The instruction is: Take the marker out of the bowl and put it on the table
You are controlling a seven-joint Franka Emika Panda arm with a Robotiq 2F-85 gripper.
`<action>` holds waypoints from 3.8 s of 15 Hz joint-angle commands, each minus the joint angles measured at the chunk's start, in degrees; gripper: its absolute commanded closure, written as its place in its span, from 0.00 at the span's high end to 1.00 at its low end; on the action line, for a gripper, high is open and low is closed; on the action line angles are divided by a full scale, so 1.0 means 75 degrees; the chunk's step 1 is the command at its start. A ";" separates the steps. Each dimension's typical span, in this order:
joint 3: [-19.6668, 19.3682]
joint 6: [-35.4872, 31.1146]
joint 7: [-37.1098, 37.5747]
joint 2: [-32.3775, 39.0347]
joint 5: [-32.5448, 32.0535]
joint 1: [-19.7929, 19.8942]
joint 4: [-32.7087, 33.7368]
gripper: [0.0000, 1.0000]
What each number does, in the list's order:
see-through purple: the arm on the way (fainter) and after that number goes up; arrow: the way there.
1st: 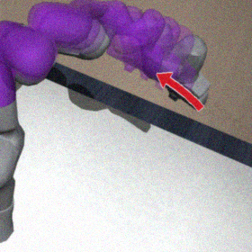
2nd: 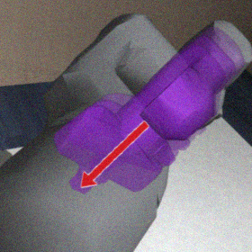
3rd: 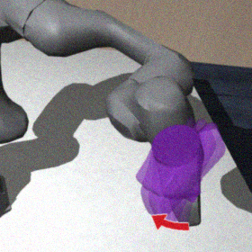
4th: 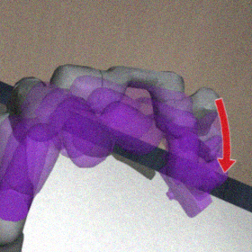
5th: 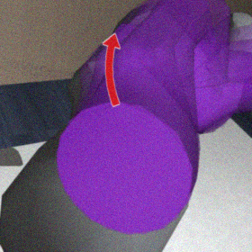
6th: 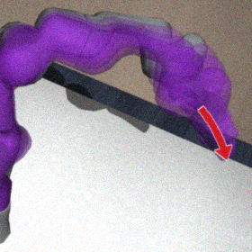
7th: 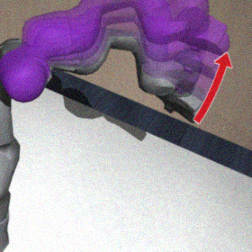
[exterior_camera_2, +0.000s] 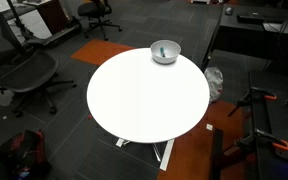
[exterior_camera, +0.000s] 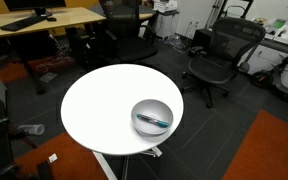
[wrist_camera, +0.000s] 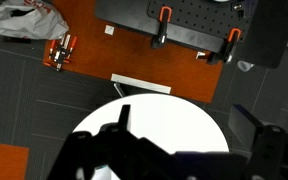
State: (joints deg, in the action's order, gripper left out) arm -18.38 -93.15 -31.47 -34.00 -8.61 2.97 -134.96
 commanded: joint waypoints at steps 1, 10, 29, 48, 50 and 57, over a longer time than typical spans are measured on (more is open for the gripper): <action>0.0072 0.0007 -0.0040 0.0021 0.0040 0.0090 0.0012 1.00; 0.0006 -0.0514 0.0151 0.0470 0.0283 0.0078 0.0196 1.00; 0.0703 -0.3721 0.4512 0.2083 0.1012 0.0851 0.0339 1.00; 0.0811 -0.5518 0.6867 0.5587 0.1971 0.1015 0.2207 1.00; 0.0784 -0.5492 0.6934 0.5959 0.2015 0.1031 0.2497 1.00; 0.0787 -0.5420 0.7141 0.7029 0.2177 0.1034 0.3153 1.00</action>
State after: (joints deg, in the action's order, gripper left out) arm -12.61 -135.25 20.68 15.55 6.26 10.60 -114.63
